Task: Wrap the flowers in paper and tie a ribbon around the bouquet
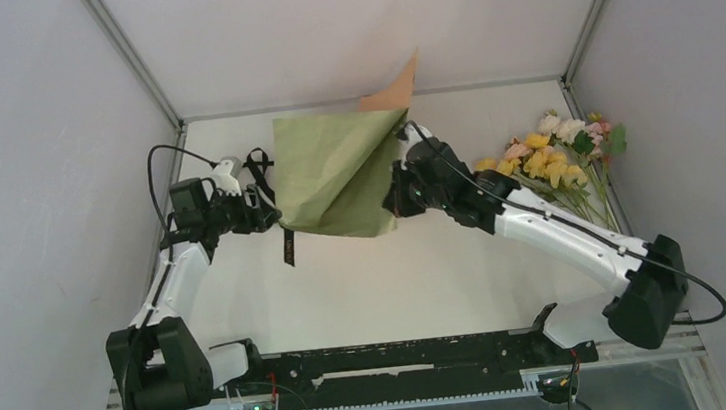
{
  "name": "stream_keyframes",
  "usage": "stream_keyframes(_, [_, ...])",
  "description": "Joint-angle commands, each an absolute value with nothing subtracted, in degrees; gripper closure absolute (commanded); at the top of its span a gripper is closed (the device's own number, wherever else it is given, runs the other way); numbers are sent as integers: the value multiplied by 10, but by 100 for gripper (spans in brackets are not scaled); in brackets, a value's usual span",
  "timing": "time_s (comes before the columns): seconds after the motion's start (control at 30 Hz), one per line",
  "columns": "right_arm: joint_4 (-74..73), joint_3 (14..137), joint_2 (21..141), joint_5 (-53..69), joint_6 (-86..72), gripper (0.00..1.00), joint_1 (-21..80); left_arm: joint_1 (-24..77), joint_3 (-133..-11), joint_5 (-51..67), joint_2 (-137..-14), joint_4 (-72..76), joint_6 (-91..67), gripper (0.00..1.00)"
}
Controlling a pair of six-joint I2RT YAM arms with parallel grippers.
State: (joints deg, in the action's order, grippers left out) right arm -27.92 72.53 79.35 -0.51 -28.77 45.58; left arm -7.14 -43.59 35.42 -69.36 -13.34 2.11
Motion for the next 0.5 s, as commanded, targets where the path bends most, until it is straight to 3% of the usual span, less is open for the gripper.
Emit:
stream_keyframes(0.0, [-339, 618, 709, -56, -351, 100, 420, -79, -447, 321, -700, -172, 49, 30])
stream_keyframes(0.2, [-359, 455, 570, -133, -431, 100, 395, -79, -486, 268, -750, -228, 83, 28])
stream_keyframes(0.47, [-458, 468, 526, -192, -406, 100, 435, -62, -520, 320, -725, -302, 144, 27])
